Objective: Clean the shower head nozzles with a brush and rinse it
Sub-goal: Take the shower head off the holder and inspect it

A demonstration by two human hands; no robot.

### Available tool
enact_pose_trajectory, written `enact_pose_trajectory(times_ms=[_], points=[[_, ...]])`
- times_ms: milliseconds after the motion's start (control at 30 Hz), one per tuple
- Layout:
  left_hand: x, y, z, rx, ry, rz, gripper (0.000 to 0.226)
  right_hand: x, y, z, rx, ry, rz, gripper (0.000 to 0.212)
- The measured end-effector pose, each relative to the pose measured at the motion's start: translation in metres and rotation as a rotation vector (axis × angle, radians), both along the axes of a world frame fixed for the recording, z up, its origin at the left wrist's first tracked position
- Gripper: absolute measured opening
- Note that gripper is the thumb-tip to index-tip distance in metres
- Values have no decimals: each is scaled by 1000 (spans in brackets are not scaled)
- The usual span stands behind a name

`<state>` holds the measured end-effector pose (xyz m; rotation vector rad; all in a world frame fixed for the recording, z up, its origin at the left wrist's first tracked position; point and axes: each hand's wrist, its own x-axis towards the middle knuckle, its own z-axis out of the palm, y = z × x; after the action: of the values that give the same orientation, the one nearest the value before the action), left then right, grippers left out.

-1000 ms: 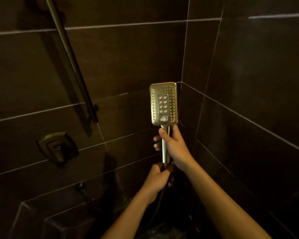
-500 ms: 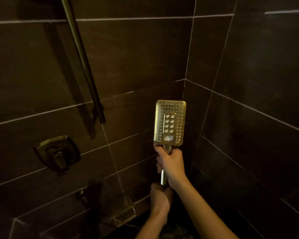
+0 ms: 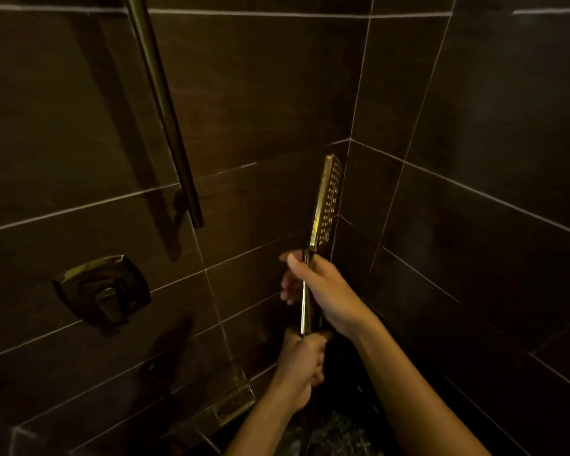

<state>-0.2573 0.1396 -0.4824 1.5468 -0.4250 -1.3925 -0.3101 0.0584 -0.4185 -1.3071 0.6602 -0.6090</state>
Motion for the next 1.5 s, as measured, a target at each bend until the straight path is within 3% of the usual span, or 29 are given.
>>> enact_pose_trajectory(times_ms=[133, 233, 467, 633, 733, 833, 867, 967, 1067, 1133, 1300, 1500], points=[[13, -8, -1, 4, -19, 105, 15, 2, 7, -6, -226, 52, -305, 34], [14, -10, -1, -4, -1, 99, 44, -2, 7, -4, -255, 37, -327, 23], [11, -17, 6, -49, -19, 47, 26, -14, 6, 9, -57, -89, -124, 29], [15, -20, 15, -90, -64, 52, 20, -12, 4, 21, 50, -216, -194, 31], [14, -20, 22, -113, -93, -12, 4, -9, 8, 24, 153, -313, -208, 30], [7, -15, 28, -122, -29, -73, 38, -6, 10, 26, 236, -319, -227, 33], [6, -14, 28, -125, 8, -71, 46, -7, 11, 26, 217, -298, -216, 34], [6, -12, 24, -154, 54, 5, 24, -7, 14, 24, -38, -146, -220, 29], [9, -12, 22, -145, 36, 55, 18, -8, 15, 21, -330, -47, -305, 14], [8, -12, 21, -155, -13, 83, 13, -8, 13, 18, -412, -11, -362, 18], [9, -15, 17, -136, 17, 72, 42, -17, 4, 18, -300, -52, -269, 26], [6, -18, 15, -116, -79, 92, 31, -29, -3, 26, -227, -68, -64, 27]])
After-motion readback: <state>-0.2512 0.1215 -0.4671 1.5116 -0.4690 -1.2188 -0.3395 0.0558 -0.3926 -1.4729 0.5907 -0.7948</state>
